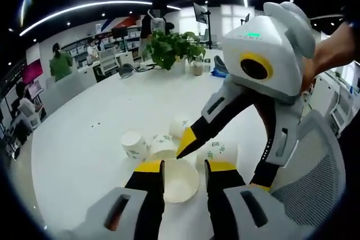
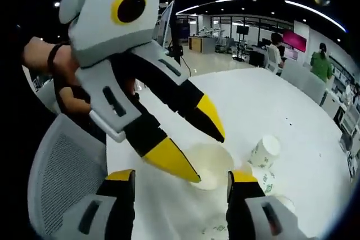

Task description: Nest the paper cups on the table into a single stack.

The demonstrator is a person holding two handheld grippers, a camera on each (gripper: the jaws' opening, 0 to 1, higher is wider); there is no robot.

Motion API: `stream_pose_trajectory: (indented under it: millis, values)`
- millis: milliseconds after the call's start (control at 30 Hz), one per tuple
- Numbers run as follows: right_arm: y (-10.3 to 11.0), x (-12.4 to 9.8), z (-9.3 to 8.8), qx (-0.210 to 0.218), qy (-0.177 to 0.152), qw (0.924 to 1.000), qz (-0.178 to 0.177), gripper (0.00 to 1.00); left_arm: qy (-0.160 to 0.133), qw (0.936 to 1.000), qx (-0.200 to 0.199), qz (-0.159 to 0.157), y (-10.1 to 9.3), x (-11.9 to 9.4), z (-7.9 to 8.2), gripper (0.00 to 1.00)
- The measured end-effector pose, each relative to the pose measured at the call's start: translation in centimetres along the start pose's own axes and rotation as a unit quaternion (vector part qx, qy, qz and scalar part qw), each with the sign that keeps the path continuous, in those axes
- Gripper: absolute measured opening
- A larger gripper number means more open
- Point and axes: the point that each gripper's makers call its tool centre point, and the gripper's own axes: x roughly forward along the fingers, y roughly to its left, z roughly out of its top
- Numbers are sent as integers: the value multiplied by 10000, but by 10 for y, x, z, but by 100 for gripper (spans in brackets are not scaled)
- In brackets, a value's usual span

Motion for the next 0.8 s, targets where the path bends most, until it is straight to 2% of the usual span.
stream_pose_trajectory:
  millis: [133,300,467,633,800]
  values:
    - [-2,-1,-3,39,58,10000,-28,66,24,10000,-36,30,0,-2,-5,26]
    - [-9,-6,-3,141,0,9998,-125,65,-68,9994,-274,176,4,-9,-11,28]
    - [-22,-11,-1,397,-148,9988,-229,65,-318,9966,-648,404,9,-23,-16,30]
    - [-23,-18,6,662,-331,9969,-280,64,-442,9939,-829,581,15,-34,-22,33]
    - [-39,-19,16,1192,-665,9900,-348,63,-527,9896,-1088,785,22,-47,-33,35]
